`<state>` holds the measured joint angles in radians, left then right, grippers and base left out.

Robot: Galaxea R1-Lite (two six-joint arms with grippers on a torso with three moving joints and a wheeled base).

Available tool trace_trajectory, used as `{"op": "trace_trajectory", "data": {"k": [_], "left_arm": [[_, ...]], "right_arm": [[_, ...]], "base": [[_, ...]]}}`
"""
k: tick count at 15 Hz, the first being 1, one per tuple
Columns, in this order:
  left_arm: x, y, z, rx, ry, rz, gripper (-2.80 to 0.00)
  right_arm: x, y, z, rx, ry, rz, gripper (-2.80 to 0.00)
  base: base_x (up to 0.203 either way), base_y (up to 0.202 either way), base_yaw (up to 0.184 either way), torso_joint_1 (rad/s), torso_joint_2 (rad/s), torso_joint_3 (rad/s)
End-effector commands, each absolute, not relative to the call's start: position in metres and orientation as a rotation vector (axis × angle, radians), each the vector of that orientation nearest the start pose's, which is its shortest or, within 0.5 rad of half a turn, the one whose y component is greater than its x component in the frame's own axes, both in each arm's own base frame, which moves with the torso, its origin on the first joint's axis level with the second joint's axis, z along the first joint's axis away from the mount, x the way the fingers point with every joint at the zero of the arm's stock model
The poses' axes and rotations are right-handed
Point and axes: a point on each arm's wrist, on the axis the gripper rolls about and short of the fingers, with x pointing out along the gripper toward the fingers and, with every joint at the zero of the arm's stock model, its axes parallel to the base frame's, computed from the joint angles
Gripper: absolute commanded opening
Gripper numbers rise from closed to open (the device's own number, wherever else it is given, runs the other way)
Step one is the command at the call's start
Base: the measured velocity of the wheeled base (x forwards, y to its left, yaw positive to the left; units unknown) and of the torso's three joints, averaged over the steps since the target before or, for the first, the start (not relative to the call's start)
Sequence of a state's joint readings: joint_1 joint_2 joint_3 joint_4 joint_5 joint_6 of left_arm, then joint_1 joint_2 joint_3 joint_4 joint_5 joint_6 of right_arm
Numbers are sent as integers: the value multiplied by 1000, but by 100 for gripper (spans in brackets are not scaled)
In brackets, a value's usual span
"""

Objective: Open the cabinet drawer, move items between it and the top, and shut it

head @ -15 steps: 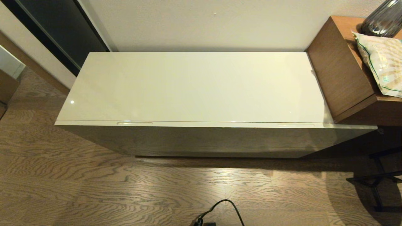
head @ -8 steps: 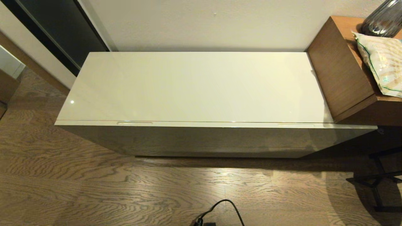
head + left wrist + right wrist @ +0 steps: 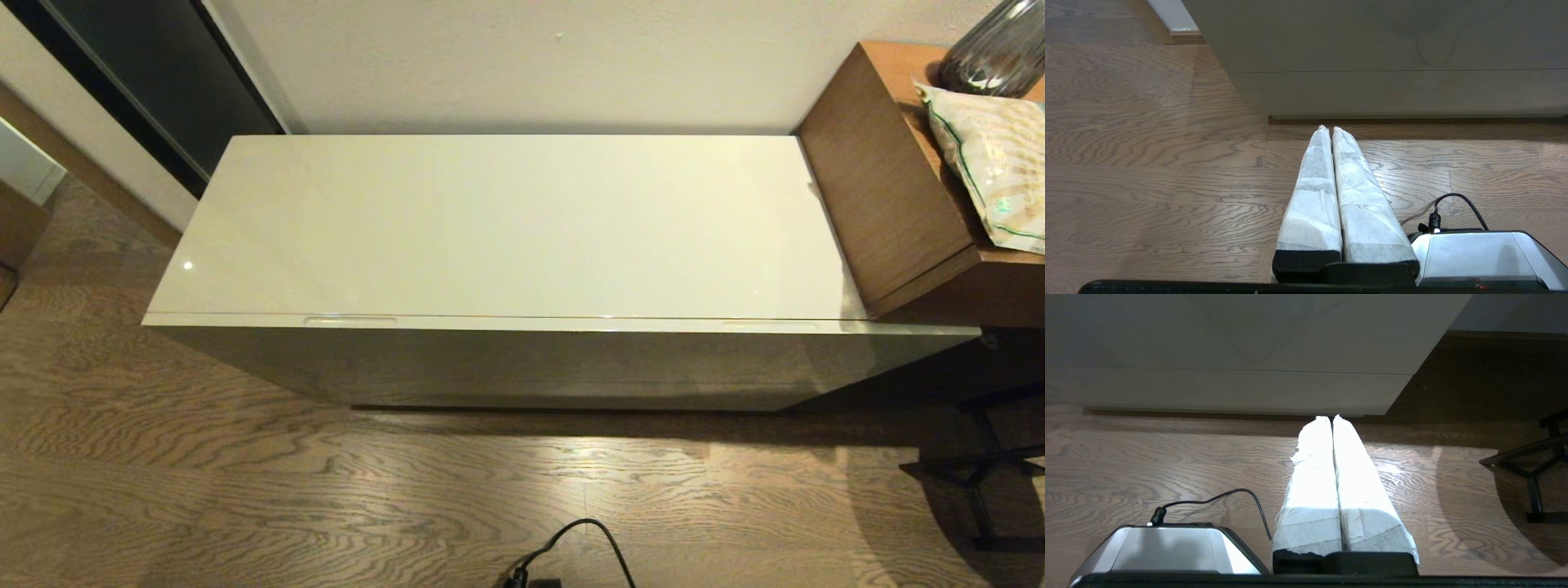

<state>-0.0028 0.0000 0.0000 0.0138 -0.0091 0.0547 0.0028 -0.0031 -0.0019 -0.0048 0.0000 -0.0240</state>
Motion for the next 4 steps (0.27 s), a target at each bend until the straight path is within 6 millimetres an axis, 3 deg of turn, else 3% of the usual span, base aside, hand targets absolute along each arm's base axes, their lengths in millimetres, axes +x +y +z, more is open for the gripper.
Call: {"op": "trace_trajectory", "data": {"k": [1, 4], "left_arm": [[-23, 0, 74, 55, 15, -13, -280], [-23, 0, 74, 55, 15, -13, -280]], "right_arm": [[-23, 0, 77, -23, -10, 4, -280], [-23, 0, 77, -23, -9, 4, -280]], "base": [[0, 0, 0, 0, 0, 0], [0, 0, 0, 0, 0, 0]]}}
